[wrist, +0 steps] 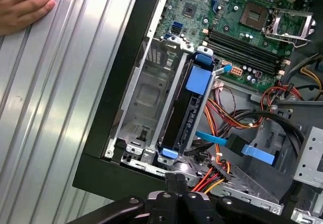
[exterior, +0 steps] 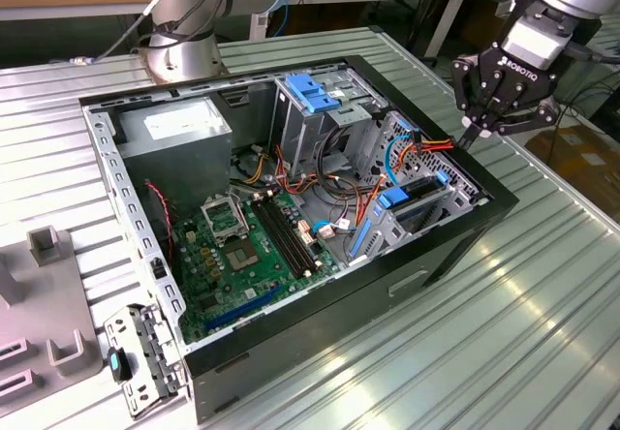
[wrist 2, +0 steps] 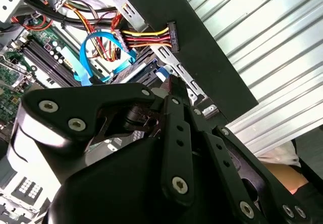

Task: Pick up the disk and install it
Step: 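Insert the first disk wire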

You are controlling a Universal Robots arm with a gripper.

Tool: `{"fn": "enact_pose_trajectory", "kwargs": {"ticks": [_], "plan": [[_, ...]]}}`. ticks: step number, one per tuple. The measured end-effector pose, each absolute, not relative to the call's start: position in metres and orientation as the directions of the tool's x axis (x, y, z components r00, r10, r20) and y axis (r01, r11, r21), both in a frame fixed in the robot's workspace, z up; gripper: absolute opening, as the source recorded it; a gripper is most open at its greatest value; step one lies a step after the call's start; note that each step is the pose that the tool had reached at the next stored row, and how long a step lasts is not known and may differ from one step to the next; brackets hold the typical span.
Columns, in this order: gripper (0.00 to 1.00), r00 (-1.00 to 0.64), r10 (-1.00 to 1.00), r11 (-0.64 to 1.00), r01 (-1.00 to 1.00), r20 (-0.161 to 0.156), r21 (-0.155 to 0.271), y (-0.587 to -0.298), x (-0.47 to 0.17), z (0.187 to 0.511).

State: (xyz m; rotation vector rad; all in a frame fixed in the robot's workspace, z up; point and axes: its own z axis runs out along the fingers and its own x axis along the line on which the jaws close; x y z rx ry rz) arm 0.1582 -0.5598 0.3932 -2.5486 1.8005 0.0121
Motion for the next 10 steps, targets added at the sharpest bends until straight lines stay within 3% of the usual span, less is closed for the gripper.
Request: {"fn": "enact_pose_trajectory", "kwargs": {"ticks": [10], "plan": [[0.11,0.397,-0.917,-0.397,-0.918,-0.016,-0.012,-0.5557,0.1585,0.3923]]}}
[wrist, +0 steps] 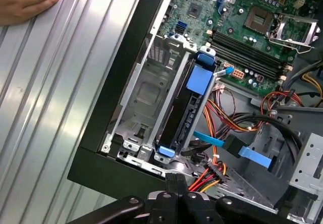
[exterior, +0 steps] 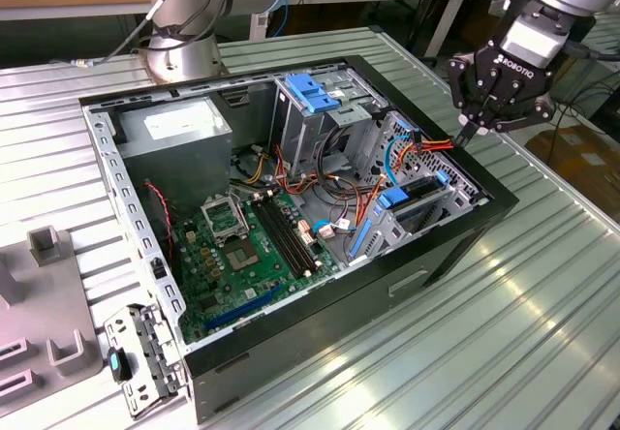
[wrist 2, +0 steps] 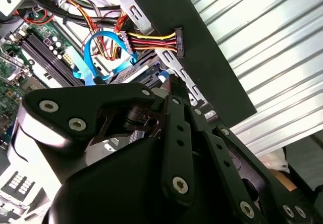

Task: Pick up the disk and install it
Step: 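Insert the first disk wire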

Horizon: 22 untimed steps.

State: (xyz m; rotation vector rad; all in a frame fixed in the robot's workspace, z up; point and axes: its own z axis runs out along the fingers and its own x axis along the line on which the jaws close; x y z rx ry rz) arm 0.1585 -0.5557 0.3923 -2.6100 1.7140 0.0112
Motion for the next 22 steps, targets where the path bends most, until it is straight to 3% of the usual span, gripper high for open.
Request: {"fn": "enact_pose_trajectory", "kwargs": {"ticks": [17,22], "plan": [[0.11,0.504,-0.864,-0.504,-0.864,-0.005,-0.006,-0.5553,0.1589,0.3909],[0.18,0.531,-0.847,-0.531,-0.847,-0.002,-0.004,-0.5553,0.1589,0.3905]]}}
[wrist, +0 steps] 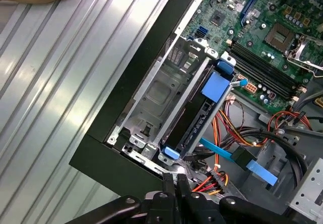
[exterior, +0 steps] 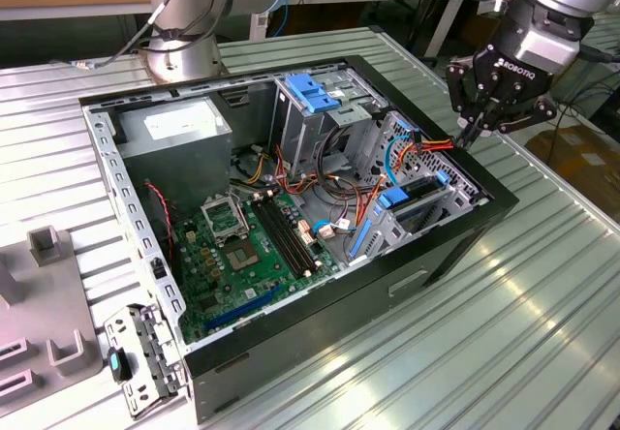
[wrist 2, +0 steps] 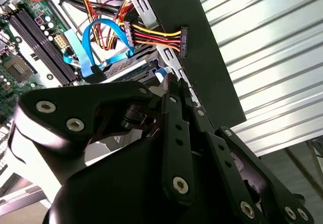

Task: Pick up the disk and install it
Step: 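Insert the first disk wire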

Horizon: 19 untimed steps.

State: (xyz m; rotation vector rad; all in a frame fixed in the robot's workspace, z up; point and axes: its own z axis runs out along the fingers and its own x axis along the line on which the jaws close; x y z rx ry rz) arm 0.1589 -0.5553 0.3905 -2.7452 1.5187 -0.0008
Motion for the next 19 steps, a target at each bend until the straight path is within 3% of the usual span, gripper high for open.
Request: {"fn": "enact_pose_trajectory", "kwargs": {"ticks": [2,3,19], "plan": [[0.18,0.540,-0.842,-0.540,-0.842,-0.001,-0.004,-0.5553,0.1589,0.3904],[0.25,0.544,-0.839,-0.544,-0.839,-0.001,-0.003,-0.5553,0.1589,0.3903],[0.25,0.589,-0.808,-0.589,-0.808,0.000,-0.003,-0.5552,0.1592,0.3892]]}}
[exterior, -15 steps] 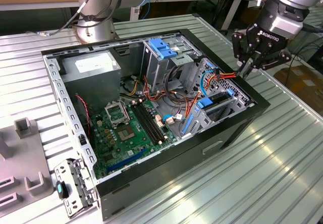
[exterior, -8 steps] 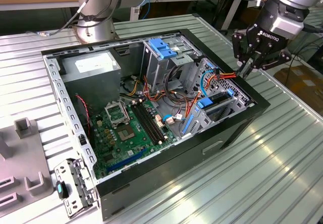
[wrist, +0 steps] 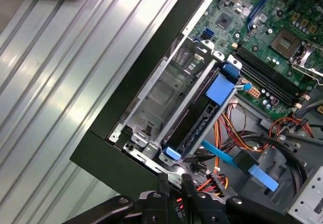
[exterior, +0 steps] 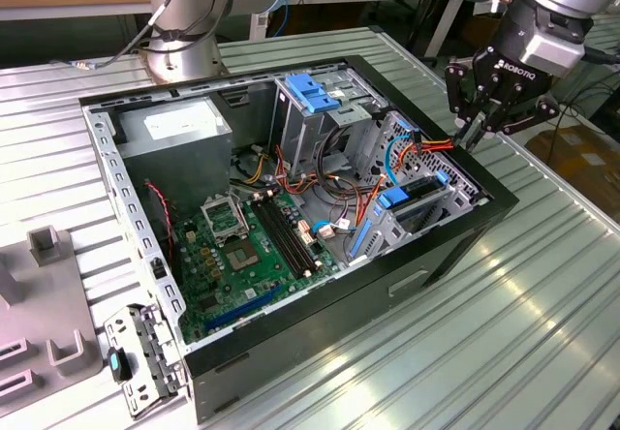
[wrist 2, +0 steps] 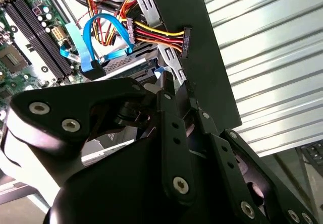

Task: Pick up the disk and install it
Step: 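Insert the first disk wire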

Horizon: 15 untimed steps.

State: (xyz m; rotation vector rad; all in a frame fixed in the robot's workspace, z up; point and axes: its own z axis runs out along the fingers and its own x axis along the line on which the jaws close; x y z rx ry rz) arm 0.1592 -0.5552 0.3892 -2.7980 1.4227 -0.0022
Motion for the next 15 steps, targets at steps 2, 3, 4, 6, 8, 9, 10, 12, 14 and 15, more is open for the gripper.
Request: {"fn": "enact_pose_trajectory", "kwargs": {"ticks": [2,3,4,6,8,9,10,12,14,15], "plan": [[0.25,0.606,-0.795,-0.606,-0.795,0.000,-0.003,-0.555,0.160,0.388],[0.25,0.612,-0.791,-0.612,-0.791,0.000,-0.003,-0.554,0.160,0.387],[0.25,0.616,-0.788,-0.616,-0.788,0.000,-0.003,-0.553,0.161,0.387],[0.25,0.622,-0.783,-0.622,-0.783,0.000,-0.003,-0.548,0.163,0.385],[0.25,0.625,-0.781,-0.625,-0.781,0.000,-0.003,-0.543,0.165,0.383],[0.25,0.627,-0.779,-0.627,-0.779,0.000,-0.003,-0.542,0.166,0.383],[0.25,0.630,-0.777,-0.630,-0.777,0.000,-0.003,-0.540,0.166,0.382],[0.25,0.637,-0.771,-0.637,-0.771,0.000,-0.003,-0.539,0.168,0.382],[0.32,0.644,-0.765,-0.644,-0.765,0.000,-0.003,-0.539,0.169,0.381],[0.32,0.651,-0.759,-0.651,-0.759,0.000,-0.003,-0.538,0.170,0.380]]}}
